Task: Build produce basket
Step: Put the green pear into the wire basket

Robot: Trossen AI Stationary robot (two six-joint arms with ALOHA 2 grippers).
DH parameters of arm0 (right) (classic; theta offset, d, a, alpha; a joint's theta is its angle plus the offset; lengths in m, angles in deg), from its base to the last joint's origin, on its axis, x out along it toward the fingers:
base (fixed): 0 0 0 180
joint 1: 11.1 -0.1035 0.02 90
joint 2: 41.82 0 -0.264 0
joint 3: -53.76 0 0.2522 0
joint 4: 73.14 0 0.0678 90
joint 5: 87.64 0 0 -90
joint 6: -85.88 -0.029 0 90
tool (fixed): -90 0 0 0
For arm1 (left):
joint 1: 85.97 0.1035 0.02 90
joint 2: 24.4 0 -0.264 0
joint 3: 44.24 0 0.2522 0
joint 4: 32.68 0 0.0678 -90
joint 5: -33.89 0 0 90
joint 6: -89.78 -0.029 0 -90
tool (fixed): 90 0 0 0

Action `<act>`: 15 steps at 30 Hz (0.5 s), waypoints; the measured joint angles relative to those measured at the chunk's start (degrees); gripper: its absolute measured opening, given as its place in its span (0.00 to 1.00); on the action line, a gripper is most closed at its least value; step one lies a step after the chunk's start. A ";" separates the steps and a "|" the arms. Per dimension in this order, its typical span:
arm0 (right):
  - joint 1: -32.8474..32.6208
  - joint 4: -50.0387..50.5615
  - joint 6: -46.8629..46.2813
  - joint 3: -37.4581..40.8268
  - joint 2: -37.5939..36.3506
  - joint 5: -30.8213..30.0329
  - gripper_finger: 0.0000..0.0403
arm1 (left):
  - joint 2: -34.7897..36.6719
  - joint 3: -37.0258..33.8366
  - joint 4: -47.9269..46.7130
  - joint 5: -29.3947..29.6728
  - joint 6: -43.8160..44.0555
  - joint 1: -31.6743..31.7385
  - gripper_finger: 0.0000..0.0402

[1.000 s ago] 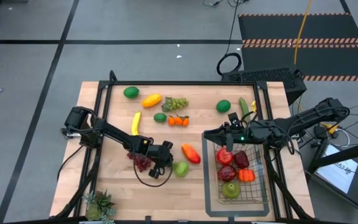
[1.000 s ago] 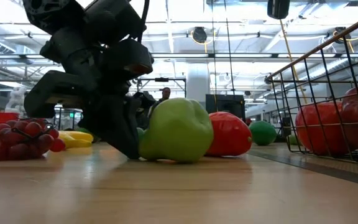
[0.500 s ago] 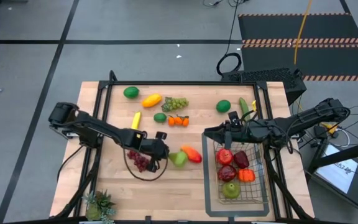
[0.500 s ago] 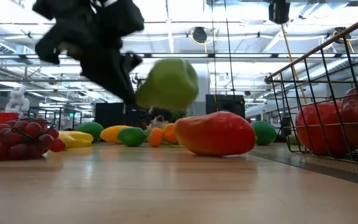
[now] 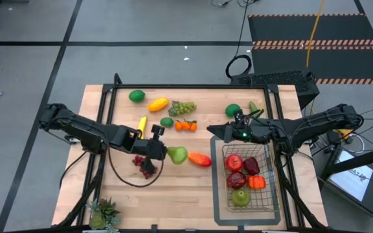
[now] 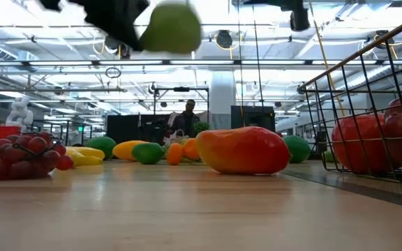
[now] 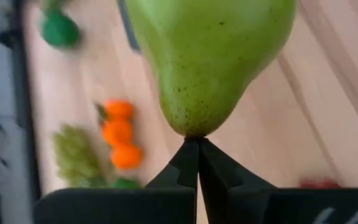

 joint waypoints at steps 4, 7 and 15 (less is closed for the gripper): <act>1.29 3.95 0.78 -6.27 4.52 2.36 0.44 | -0.08 4.06 -3.04 2.13 -3.75 -0.99 0.00; 2.81 9.01 1.10 -11.45 7.74 7.35 0.44 | -0.02 6.02 -4.04 3.87 -6.19 -1.48 0.00; 8.27 14.60 -1.91 -16.66 11.00 25.54 0.55 | -0.09 7.74 -5.92 6.16 -9.10 -1.82 0.00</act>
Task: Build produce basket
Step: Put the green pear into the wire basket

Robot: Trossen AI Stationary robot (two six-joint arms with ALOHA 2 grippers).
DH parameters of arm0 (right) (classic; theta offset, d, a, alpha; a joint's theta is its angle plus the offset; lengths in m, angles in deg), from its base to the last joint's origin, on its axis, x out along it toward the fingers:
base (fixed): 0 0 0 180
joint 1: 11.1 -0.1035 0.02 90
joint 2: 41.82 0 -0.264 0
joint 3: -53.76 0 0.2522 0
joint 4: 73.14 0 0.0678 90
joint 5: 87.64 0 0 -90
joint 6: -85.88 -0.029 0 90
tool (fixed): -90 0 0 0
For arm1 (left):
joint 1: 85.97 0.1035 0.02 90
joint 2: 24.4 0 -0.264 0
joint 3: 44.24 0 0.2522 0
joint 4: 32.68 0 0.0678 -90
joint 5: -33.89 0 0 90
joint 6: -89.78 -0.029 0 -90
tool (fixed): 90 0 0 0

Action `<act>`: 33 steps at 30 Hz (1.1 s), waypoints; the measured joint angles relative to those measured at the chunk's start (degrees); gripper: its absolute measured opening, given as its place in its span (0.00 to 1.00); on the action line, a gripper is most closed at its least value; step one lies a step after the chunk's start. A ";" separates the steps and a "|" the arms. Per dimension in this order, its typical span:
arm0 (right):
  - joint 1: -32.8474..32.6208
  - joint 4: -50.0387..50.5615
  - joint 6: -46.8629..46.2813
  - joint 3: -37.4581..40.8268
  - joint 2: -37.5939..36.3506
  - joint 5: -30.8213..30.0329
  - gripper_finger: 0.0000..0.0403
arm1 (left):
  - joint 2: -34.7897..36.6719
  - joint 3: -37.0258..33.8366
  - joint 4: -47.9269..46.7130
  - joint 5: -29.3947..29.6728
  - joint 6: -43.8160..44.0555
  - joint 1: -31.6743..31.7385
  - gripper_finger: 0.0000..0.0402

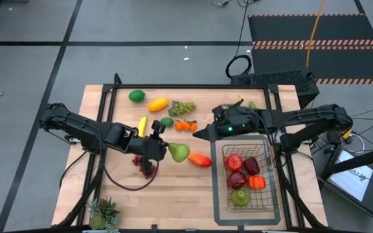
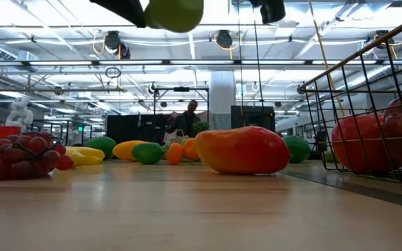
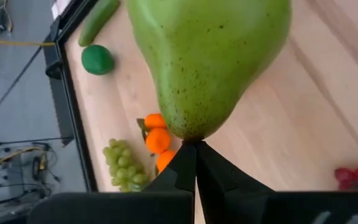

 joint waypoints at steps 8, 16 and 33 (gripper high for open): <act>8.62 -2.26 -5.77 2.21 -0.07 19.67 0.74 | 0.02 0.00 2.50 2.19 -7.21 0.00 0.00; 15.01 -7.00 -0.35 6.12 1.08 27.36 0.82 | 0.02 0.00 6.23 4.41 -10.52 1.11 0.00; 14.71 -22.68 -5.20 2.69 13.89 31.98 0.82 | -1.14 -0.02 7.44 3.83 -10.29 4.01 0.00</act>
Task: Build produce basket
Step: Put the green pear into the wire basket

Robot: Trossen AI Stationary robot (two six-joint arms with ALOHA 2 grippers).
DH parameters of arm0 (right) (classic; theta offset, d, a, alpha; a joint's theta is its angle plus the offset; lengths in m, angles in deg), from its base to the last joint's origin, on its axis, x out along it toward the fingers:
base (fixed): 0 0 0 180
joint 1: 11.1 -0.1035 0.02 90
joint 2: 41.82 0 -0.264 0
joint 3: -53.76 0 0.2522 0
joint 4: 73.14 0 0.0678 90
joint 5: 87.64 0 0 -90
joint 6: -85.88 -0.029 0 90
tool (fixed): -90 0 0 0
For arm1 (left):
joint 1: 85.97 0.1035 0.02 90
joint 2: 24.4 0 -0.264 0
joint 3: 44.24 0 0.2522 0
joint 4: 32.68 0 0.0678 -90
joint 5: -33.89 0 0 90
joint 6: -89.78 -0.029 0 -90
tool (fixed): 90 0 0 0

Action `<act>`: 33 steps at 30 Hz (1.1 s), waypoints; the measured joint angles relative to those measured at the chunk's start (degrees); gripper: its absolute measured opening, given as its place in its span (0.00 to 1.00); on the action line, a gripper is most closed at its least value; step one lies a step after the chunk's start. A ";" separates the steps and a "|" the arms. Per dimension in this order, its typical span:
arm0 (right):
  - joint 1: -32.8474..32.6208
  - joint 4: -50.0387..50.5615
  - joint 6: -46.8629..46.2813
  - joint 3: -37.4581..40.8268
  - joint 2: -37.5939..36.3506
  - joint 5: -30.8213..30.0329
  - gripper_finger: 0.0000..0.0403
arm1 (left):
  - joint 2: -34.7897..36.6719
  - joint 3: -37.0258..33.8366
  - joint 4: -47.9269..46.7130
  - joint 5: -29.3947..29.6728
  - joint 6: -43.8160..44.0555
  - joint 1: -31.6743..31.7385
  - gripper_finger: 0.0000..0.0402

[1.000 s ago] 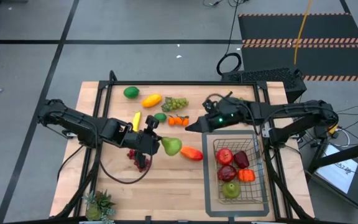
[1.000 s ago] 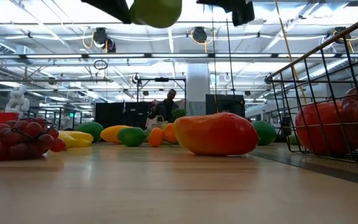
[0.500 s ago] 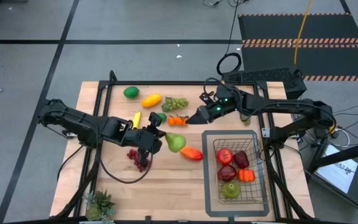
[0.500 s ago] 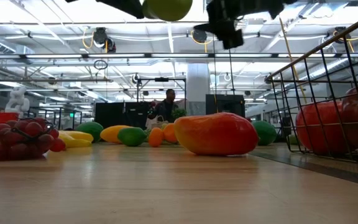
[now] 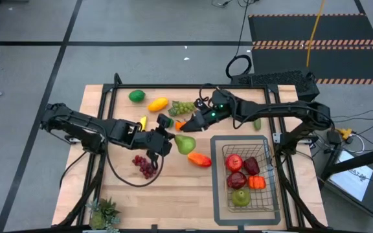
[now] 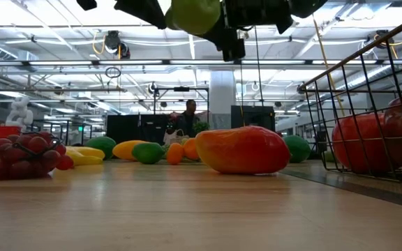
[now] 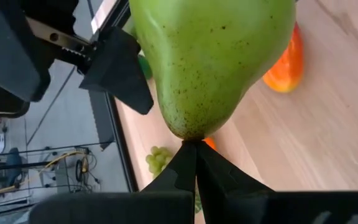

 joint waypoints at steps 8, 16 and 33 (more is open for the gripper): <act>-0.50 -0.17 3.56 -0.15 1.51 2.42 0.80 | 0.00 0.00 0.21 -3.64 0.20 0.66 0.00; -2.33 0.18 9.10 -0.06 1.58 -3.50 0.79 | 0.00 0.00 0.12 -7.53 -0.64 2.10 0.00; -2.10 9.05 17.58 -0.06 1.54 -3.19 0.79 | 0.00 -0.02 0.80 -10.55 -1.08 6.22 0.00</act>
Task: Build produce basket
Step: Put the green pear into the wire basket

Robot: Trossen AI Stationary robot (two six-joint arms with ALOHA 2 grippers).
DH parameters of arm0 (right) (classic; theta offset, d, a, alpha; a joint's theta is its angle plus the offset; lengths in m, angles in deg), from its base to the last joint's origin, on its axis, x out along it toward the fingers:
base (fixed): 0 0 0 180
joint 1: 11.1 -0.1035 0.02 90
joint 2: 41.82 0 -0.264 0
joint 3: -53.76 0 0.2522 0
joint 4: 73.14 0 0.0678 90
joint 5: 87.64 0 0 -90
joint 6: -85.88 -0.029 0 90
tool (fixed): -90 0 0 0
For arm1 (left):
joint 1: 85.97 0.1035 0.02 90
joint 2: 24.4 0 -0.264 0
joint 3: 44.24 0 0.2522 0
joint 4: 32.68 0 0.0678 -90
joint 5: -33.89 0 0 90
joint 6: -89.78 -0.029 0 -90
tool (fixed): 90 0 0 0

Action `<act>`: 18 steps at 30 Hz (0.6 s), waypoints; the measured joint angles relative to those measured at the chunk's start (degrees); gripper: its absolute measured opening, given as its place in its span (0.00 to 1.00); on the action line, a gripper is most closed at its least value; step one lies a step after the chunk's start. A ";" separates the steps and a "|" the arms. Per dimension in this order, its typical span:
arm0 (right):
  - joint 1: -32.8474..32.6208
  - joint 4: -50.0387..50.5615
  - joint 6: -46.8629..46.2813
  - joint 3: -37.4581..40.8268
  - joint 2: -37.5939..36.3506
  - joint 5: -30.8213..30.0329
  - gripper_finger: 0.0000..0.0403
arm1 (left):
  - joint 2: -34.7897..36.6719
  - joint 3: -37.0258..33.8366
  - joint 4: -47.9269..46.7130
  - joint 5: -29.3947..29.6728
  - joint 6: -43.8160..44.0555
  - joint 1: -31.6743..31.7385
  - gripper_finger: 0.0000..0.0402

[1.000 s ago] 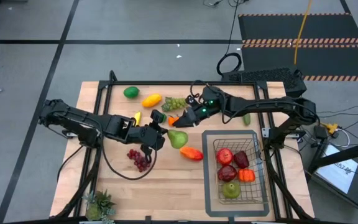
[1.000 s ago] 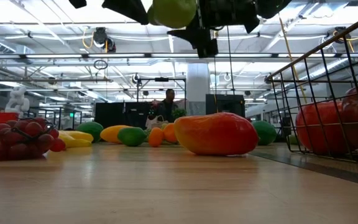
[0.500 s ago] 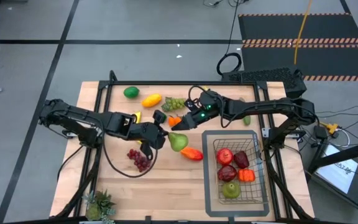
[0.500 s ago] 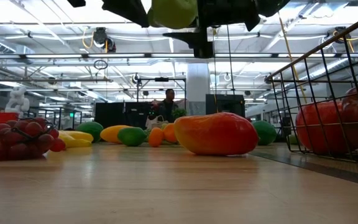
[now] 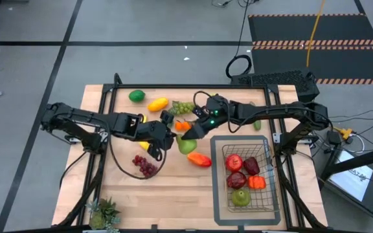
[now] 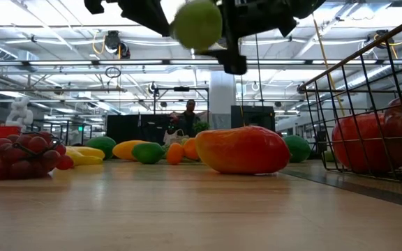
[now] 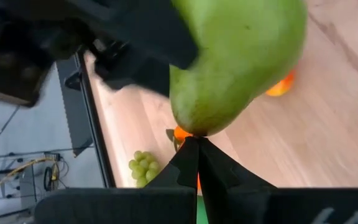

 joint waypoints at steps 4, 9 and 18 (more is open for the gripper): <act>0.41 1.51 -2.18 0.02 0.00 0.45 0.79 | -0.91 0.00 0.59 0.01 -0.21 0.97 0.01; 0.66 1.97 -2.02 0.02 0.00 1.41 0.79 | -3.83 0.00 3.91 -2.64 -4.42 1.18 0.00; 0.64 6.83 2.04 0.04 0.00 1.55 0.72 | -5.38 0.00 9.07 -2.58 -6.06 1.53 0.01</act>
